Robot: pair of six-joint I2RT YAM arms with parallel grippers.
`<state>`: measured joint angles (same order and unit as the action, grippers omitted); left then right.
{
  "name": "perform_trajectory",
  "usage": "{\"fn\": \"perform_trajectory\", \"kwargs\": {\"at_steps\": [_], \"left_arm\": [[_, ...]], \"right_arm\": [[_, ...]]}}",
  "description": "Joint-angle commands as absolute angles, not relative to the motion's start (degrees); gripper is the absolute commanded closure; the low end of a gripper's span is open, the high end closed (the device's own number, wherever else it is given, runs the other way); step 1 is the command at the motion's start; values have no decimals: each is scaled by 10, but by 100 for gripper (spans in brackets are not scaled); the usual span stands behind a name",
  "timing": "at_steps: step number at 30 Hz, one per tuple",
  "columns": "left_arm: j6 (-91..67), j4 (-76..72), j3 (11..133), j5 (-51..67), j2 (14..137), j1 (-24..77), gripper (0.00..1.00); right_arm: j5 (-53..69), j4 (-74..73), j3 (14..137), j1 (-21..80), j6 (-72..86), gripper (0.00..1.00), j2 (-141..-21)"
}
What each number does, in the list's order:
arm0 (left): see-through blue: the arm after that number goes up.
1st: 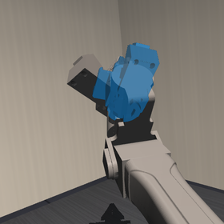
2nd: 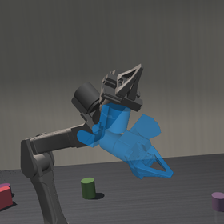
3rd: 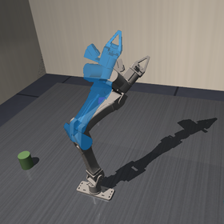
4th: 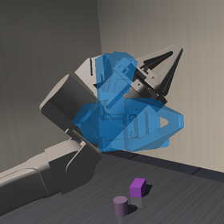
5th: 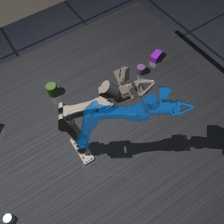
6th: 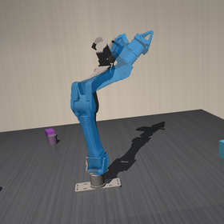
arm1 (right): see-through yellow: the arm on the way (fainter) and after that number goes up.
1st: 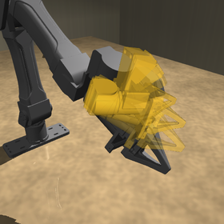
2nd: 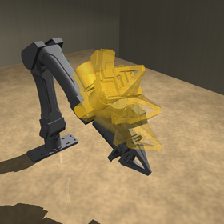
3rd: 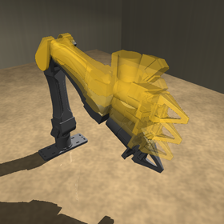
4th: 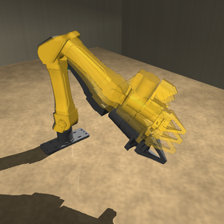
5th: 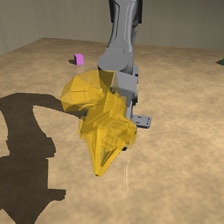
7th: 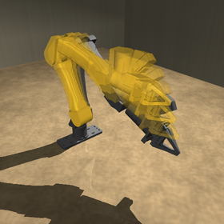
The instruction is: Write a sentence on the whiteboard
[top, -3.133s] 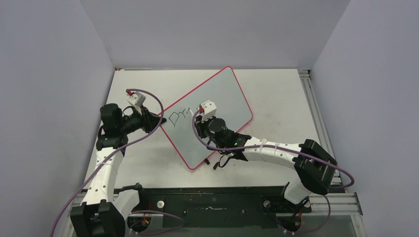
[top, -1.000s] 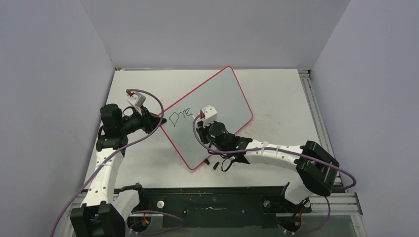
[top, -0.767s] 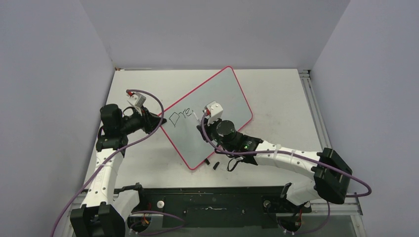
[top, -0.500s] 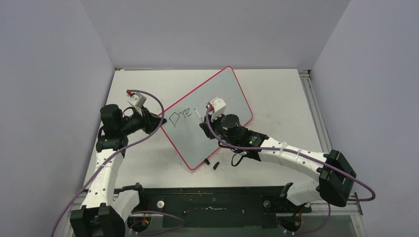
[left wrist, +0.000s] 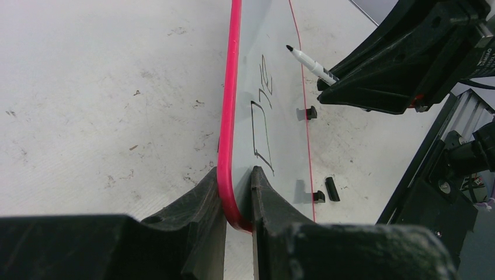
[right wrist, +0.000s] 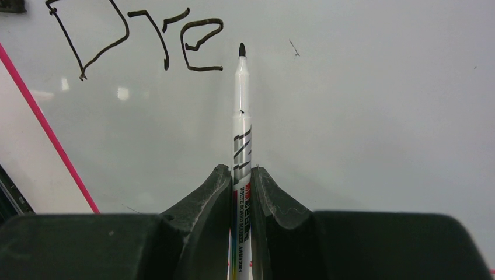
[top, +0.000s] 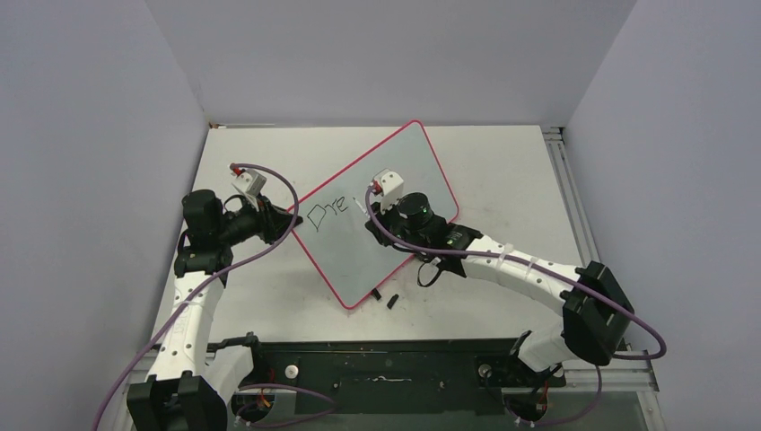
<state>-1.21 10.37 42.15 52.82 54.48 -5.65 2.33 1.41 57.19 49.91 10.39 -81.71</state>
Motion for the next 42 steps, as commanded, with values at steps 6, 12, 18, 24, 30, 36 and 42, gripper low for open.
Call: {"fn": "perform_trajectory", "kwargs": {"at_steps": [6,12,18,24,30,36,42], "left_arm": [[63,139,425,494,543,-47,100],[64,139,426,496,545,-47,100],[66,139,428,496,545,-47,100],[68,139,427,500,545,-47,100],[68,137,427,502,544,-48,100],[68,138,427,502,544,-48,100],[68,138,427,502,544,-47,100]], "right_arm": [[29,24,625,492,92,95,-856],[18,25,631,489,97,95,-864],[18,27,636,487,100,95,-875],[23,21,645,486,103,95,-885],[31,19,644,486,91,95,-888],[47,13,630,490,78,95,-884],[50,11,605,502,73,95,-874]]}}
